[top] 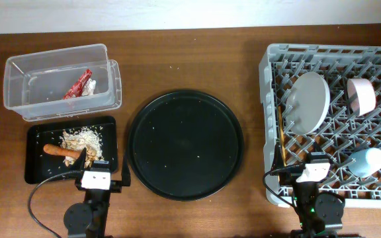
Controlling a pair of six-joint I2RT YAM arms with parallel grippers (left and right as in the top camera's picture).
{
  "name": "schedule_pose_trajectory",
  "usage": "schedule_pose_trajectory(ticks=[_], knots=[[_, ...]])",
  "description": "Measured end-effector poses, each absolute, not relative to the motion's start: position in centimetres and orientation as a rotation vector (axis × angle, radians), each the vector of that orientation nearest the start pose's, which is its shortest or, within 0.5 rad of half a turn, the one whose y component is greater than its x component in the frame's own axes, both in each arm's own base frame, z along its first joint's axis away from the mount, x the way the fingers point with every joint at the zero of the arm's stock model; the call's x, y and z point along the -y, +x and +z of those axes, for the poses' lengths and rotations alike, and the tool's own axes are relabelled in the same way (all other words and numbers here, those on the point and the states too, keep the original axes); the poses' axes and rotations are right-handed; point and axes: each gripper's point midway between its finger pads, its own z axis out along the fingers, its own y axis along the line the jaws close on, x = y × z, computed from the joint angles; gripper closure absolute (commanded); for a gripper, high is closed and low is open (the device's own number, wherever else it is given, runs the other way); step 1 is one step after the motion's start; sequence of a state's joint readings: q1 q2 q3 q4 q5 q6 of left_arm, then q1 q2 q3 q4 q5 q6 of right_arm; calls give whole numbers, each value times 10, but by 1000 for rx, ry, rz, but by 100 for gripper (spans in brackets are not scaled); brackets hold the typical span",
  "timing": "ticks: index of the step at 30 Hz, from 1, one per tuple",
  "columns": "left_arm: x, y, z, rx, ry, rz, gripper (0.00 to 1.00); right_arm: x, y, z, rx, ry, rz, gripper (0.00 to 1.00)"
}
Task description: Sort waste into correct bins and load items into the dishwasher rack
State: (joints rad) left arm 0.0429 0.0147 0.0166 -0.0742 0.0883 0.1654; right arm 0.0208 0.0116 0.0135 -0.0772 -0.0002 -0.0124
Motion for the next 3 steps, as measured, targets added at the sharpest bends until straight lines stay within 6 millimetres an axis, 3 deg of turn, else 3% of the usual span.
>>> schedule_pose_trajectory(ticks=[3], knots=[[5, 246, 160, -1635, 168, 87, 1, -5, 246, 159, -1646, -28, 7, 2]])
